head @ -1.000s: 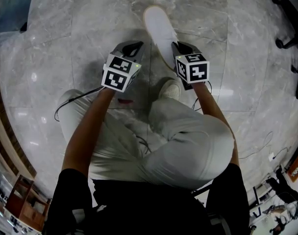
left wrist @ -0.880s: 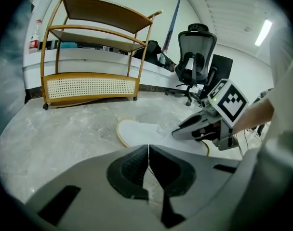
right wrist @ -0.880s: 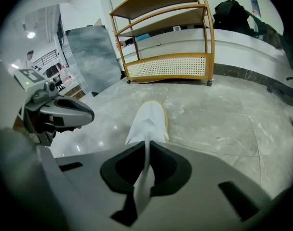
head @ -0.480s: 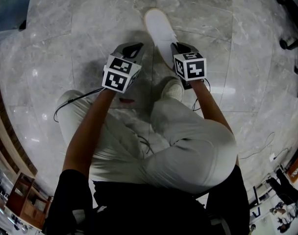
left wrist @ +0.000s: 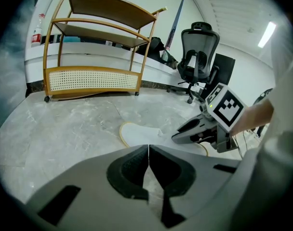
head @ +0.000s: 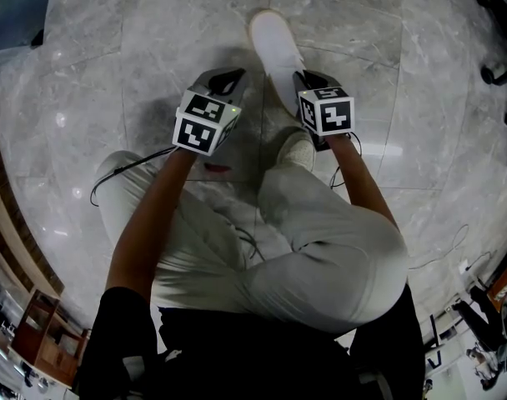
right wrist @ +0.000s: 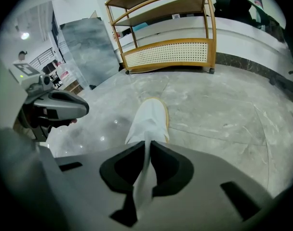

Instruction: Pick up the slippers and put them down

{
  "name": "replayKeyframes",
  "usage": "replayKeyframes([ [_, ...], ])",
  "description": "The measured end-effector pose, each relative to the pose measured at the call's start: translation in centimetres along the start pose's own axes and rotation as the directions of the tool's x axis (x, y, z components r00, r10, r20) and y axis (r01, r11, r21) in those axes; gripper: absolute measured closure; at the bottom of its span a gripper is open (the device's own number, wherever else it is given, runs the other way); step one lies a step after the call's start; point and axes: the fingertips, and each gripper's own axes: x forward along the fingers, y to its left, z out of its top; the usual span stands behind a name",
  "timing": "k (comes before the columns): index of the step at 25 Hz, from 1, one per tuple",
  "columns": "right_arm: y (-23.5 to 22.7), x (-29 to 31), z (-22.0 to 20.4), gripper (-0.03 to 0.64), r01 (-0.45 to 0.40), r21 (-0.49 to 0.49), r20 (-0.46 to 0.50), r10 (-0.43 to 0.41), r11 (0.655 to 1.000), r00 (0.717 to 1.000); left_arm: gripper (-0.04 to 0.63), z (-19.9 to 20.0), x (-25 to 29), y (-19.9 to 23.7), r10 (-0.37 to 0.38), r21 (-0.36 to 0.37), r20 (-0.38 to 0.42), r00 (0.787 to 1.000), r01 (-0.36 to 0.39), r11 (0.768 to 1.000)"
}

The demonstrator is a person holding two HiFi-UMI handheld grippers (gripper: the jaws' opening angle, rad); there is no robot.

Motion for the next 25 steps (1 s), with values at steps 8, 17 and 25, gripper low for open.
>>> replayKeyframes([
  [8, 0.3, -0.4, 0.6, 0.583, 0.004, -0.016, 0.019, -0.003, 1.000, 1.000, 0.588, 0.1, 0.1, 0.1, -0.005, -0.001, 0.002, 1.000, 0.005, 1.000],
  [17, -0.5, -2.1, 1.1, 0.566, 0.025, 0.012, 0.060, -0.026, 1.000, 0.998, 0.588, 0.5, -0.2, -0.4, -0.009, 0.007, 0.001, 1.000, 0.009, 1.000],
  [25, -1.0, -6.1, 4.3, 0.589, 0.049, -0.017, 0.130, -0.046, 0.999, 0.991, 0.588, 3.1, -1.9, -0.1, 0.007, 0.028, 0.033, 0.999, -0.007, 1.000],
])
